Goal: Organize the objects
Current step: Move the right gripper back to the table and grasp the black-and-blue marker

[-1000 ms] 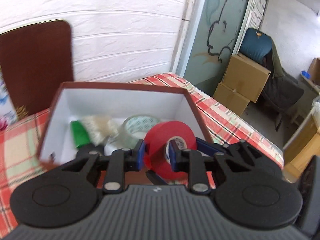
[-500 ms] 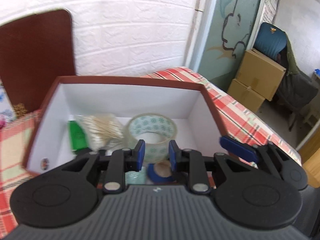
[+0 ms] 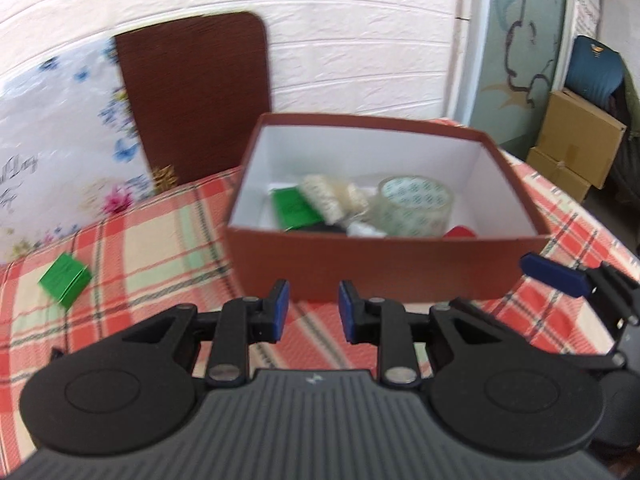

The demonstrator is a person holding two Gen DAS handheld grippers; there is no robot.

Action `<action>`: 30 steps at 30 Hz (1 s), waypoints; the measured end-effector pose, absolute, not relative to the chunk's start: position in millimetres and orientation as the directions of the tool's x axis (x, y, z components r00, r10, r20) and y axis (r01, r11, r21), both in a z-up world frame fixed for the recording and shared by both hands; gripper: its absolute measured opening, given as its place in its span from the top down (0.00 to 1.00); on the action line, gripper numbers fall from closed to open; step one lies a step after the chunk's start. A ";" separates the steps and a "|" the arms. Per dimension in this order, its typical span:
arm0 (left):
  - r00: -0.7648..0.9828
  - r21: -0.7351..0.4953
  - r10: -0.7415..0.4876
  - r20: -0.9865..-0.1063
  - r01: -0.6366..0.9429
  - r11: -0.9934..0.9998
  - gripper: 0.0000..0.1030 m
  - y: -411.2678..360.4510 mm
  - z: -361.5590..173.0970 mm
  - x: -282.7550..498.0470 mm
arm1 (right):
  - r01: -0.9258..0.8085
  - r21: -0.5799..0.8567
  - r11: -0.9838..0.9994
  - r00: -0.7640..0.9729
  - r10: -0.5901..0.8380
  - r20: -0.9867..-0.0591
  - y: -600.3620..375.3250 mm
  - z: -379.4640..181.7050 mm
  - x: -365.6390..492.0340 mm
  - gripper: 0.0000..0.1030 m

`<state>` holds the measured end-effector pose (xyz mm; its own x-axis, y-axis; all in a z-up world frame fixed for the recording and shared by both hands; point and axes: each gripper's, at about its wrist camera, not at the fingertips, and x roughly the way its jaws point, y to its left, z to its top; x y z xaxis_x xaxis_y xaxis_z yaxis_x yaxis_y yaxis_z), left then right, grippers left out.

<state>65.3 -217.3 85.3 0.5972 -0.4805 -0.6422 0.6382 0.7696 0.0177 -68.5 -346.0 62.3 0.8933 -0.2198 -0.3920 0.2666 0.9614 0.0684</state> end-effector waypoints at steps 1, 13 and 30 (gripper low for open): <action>0.603 0.016 -0.469 -0.645 0.624 0.781 0.72 -209.3 83.2 67.0 | 0.256 0.069 0.964 0.894 -0.209 -0.395 -341.7 63.6 -64.7 0.24; 0.685 0.027 -0.327 -0.652 0.452 0.892 0.69 -113.5 63.2 93.9 | 0.104 0.027 0.994 0.901 -0.083 -0.425 -275.7 71.5 -23.2 0.24; 0.730 -0.001 -0.123 -0.673 0.166 0.986 0.69 36.6 29.6 145.3 | -0.128 0.041 0.991 0.834 0.130 -0.536 -175.5 57.0 63.9 0.25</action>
<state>145.3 36.6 29.6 0.7296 -0.1234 -0.6727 0.1659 0.9861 -0.0010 63.9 -175.5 57.0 0.8339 0.1298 -0.5364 -0.1281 0.9909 0.0406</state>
